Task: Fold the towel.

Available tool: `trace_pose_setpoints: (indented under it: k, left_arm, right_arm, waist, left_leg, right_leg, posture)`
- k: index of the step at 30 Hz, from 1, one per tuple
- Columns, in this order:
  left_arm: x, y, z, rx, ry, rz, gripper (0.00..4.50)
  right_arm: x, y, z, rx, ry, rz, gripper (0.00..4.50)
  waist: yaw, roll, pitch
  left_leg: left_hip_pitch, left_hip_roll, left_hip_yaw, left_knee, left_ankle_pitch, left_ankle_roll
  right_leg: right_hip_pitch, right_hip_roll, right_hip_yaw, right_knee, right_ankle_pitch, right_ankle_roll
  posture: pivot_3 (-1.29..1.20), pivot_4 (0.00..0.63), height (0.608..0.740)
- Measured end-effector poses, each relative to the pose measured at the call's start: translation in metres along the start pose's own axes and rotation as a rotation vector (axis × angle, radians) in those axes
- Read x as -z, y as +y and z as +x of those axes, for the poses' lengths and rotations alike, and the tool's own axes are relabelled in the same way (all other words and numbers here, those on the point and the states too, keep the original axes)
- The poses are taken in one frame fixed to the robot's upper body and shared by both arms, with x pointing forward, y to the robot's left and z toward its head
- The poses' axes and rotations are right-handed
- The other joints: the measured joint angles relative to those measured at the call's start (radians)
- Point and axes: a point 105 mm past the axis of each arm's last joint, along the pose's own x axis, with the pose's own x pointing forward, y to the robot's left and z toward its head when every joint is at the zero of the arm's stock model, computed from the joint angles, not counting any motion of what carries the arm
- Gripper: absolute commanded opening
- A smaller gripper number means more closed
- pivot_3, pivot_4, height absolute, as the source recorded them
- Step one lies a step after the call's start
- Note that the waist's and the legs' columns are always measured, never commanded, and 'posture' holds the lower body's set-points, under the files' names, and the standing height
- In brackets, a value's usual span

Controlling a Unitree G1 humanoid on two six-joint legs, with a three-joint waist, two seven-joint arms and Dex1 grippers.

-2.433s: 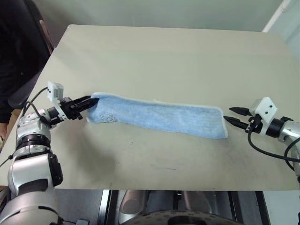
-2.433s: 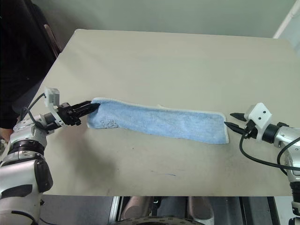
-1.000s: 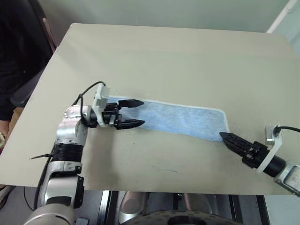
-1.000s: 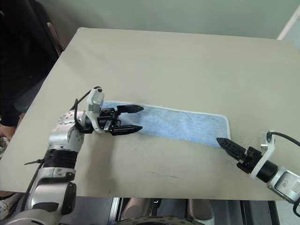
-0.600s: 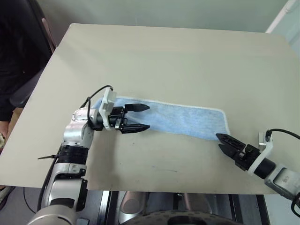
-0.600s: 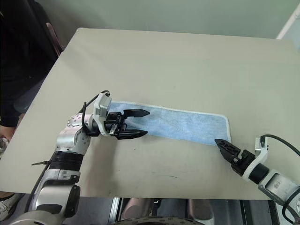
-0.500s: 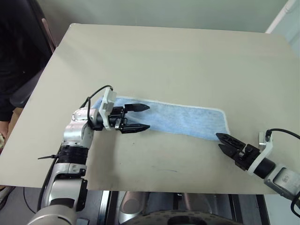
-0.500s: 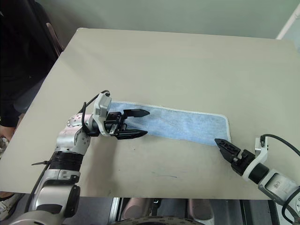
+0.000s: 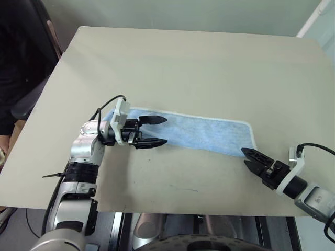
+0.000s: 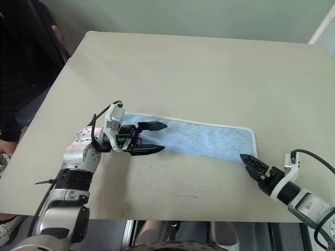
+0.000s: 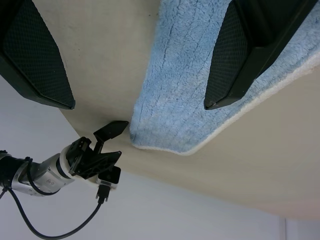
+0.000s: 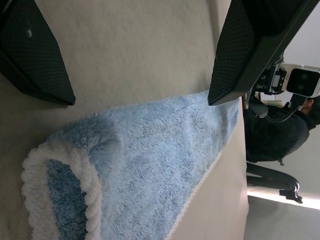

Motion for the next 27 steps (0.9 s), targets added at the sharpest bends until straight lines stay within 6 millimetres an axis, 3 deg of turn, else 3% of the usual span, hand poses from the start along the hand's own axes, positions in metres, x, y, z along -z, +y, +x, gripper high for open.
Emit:
trace_pose_setpoints:
  k: [3, 6, 8, 17, 27]
  left_arm:
    - [0.0, 0.0, -0.001, -0.003, -0.001, 0.0, 4.46]
    - [0.003, -0.001, 0.006, 0.007, -0.017, 0.011, 4.46]
    - [0.006, -0.002, 0.011, 0.021, -0.017, 0.013, 4.46]
    - [0.007, -0.002, 0.007, 0.011, -0.011, 0.011, 4.46]
    - [0.005, 0.0, 0.005, 0.0, -0.006, 0.028, 4.46]
  right_arm:
    - [-0.002, 0.001, 0.002, -0.001, -0.002, 0.0, 4.5]
    - [-0.041, 0.014, 0.03, -0.043, -0.16, 0.054, 4.5]
    - [-0.05, 0.018, 0.037, -0.041, -0.197, 0.075, 4.5]
    - [-0.044, 0.012, 0.042, 0.006, -0.184, 0.108, 4.5]
    - [-0.04, 0.011, 0.034, 0.017, -0.175, 0.086, 4.5]
  waist:
    - [0.0, 0.0, 0.0]
    - [-0.014, 0.0, 0.0]
    - [-0.013, 0.001, 0.0]
    - [0.005, 0.001, 0.0]
    - [0.004, 0.001, 0.0]
  left_leg:
    - [0.0, 0.0, 0.0, 0.0, 0.0, 0.0]
    - [0.002, -0.001, 0.001, 0.001, 0.001, 0.0]
    - [0.001, 0.0, 0.001, 0.001, 0.003, 0.003]
    - [0.0, 0.0, 0.0, 0.001, 0.0, 0.003]
    - [0.0, 0.0, 0.0, 0.001, -0.001, 0.001]
  right_leg:
    - [0.0, 0.0, 0.0, 0.0, 0.0, 0.0]
    - [0.0, -0.001, 0.001, -0.003, 0.007, 0.001]
    - [0.0, -0.001, 0.001, -0.001, 0.007, 0.001]
    - [0.001, -0.001, 0.0, -0.002, 0.01, -0.004]
    - [0.0, -0.001, -0.001, -0.002, 0.009, -0.004]
  posture:
    - [0.0, 0.15, 0.74]
    - [0.0, 0.15, 0.74]
    - [0.0, 0.15, 0.74]
    - [0.0, 0.15, 0.74]
    - [0.0, 0.15, 0.74]
